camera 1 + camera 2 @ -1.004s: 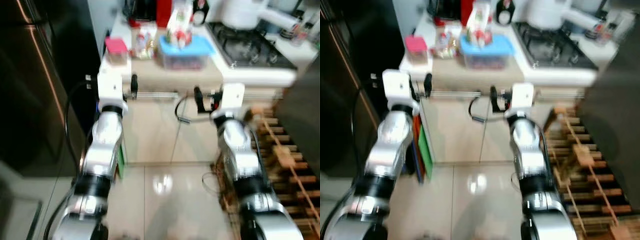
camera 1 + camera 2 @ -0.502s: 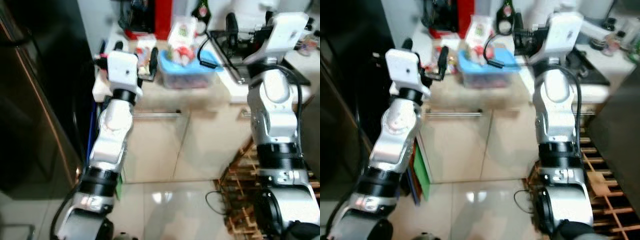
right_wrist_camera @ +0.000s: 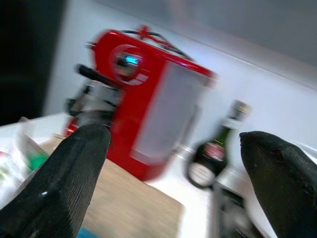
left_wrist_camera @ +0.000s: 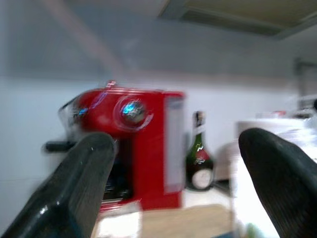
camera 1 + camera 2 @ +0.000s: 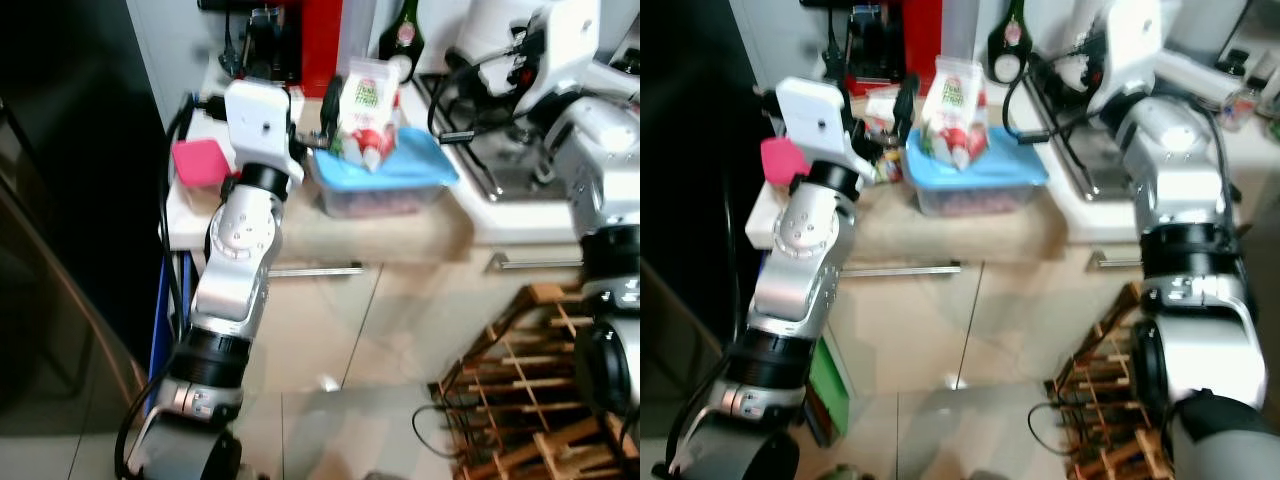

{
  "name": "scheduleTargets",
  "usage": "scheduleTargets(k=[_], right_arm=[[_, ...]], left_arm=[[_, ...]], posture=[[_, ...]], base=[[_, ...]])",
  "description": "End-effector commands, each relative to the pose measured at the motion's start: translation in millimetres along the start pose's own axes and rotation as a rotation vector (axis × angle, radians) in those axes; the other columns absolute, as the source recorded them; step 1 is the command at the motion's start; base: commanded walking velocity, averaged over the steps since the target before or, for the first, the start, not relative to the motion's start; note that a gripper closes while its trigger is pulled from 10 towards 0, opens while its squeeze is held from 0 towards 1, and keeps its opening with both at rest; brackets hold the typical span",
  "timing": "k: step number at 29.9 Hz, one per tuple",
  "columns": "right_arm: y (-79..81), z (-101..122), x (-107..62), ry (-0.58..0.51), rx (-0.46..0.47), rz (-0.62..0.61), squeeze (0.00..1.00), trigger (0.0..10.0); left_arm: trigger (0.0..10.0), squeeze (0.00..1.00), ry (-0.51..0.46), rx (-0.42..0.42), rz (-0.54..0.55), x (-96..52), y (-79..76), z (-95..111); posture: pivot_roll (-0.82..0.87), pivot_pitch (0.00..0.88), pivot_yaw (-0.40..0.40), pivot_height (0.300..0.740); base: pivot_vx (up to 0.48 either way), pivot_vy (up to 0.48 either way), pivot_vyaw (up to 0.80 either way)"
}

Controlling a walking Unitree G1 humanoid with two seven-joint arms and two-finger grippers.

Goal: Restocking fridge

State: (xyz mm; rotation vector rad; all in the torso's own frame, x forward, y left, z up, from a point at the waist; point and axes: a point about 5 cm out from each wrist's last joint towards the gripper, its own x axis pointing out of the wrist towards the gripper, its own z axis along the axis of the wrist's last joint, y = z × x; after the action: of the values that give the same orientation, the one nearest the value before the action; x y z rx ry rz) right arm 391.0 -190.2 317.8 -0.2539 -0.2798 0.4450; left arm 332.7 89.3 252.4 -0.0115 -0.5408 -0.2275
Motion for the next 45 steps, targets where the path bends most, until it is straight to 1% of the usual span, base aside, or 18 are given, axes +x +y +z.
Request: scheduleTargets(k=[1,2,3,4,7,11,14,16,21,22,26,32,36,38,42,43,45], right_arm=[[-8.8,-1,-2.7,0.022,0.074,0.028,0.00,10.0],[-10.7,2,-2.3,0.015,0.103,0.040,0.00,10.0],[-10.7,2,-2.3,0.015,0.103,0.040,0.00,10.0],[-13.2,5,-1.3,0.014,0.137,0.066,0.00,10.0],[-14.7,6,0.1,0.022,0.155,0.085,0.00,10.0],[-20.5,-1,3.9,0.078,0.205,0.053,0.00,10.0],[-19.6,-3,5.3,0.080,0.249,0.070,0.00,10.0],[-14.0,-7,7.6,0.091,0.276,0.115,0.00,10.0],[-12.2,-18,8.4,0.138,0.284,0.110,0.00,10.0],[-12.3,-22,8.3,0.162,0.267,0.096,0.00,10.0],[-12.1,-25,8.1,0.174,0.262,0.092,0.00,10.0],[-6.7,-23,13.1,0.161,0.266,0.121,0.00,10.0],[-4.1,-21,15.5,0.147,0.267,0.137,0.00,10.0],[-2.7,-23,16.6,0.157,0.256,0.131,0.00,10.0],[-0.8,-24,18.1,0.161,0.239,0.128,0.00,10.0],[0.8,-27,18.6,0.178,0.217,0.120,0.00,10.0],[0.7,-31,18.5,0.194,0.216,0.088,0.00,10.0]], left_arm=[[10.0,0.00,-0.020,-0.015,-0.002,0.9,0.1,6],[10.0,0.00,-0.022,-0.017,-0.001,0.9,0.2,7],[10.0,0.00,-0.022,-0.017,-0.001,0.9,0.2,7],[10.0,0.00,-0.023,-0.018,-0.003,1.0,0.0,7],[10.0,0.00,-0.022,-0.020,-0.005,0.9,-0.4,8],[10.0,0.00,-0.019,-0.028,-0.019,0.9,-2.9,8],[10.0,0.00,-0.019,-0.029,-0.020,0.1,-3.1,8],[10.0,0.00,-0.015,-0.027,-0.016,-1.0,-2.0,7],[10.0,0.00,-0.012,-0.029,-0.018,-2.5,-2.8,7],[10.0,0.00,-0.012,-0.028,-0.017,-3.5,-2.6,7],[10.0,0.00,-0.012,-0.027,-0.014,-5.7,-2.0,8],[10.0,0.00,-0.023,-0.013,0.000,-7.9,2.4,12],[10.0,0.00,-0.029,-0.008,0.004,-11.5,4.2,14],[10.0,0.00,-0.025,-0.007,0.005,-16.3,4.8,16],[10.0,0.00,-0.015,-0.005,-0.003,-21.1,3.9,17],[10.0,0.00,-0.007,-0.001,-0.012,-24.2,3.3,17],[10.0,0.00,0.006,0.002,-0.020,-26.3,2.5,16]], posture=[[-0.08,0.000,-0.036,0.740],[-0.08,0.000,-0.037,0.740],[-0.08,0.000,-0.037,0.740],[-0.08,0.000,-0.038,0.740],[-0.08,0.000,-0.038,0.740],[-0.07,0.000,-0.044,0.740],[-0.07,0.000,-0.046,0.740],[-0.06,0.000,-0.049,0.740],[-0.06,0.000,-0.055,0.740],[-0.05,0.000,-0.059,0.740],[-0.04,0.001,-0.066,0.740],[-0.02,0.002,-0.075,0.740],[0.00,0.005,-0.078,0.740],[0.02,0.015,-0.082,0.740],[0.04,0.028,-0.080,0.740],[0.05,0.046,-0.076,0.740],[0.06,0.058,-0.073,0.740]], base=[[0.000,0.000,0.00],[0.000,0.000,0.00],[0.000,0.000,0.00],[0.000,0.000,0.00],[0.000,0.000,0.00],[0.000,0.000,0.00],[0.000,0.000,0.00],[0.000,0.000,0.00],[0.000,0.000,0.00],[0.000,0.000,0.00],[0.000,0.000,0.00],[0.000,0.000,0.00],[0.000,0.000,0.00],[0.000,0.000,0.00],[0.000,0.000,0.00],[0.000,0.000,0.00],[0.000,0.000,0.00]])
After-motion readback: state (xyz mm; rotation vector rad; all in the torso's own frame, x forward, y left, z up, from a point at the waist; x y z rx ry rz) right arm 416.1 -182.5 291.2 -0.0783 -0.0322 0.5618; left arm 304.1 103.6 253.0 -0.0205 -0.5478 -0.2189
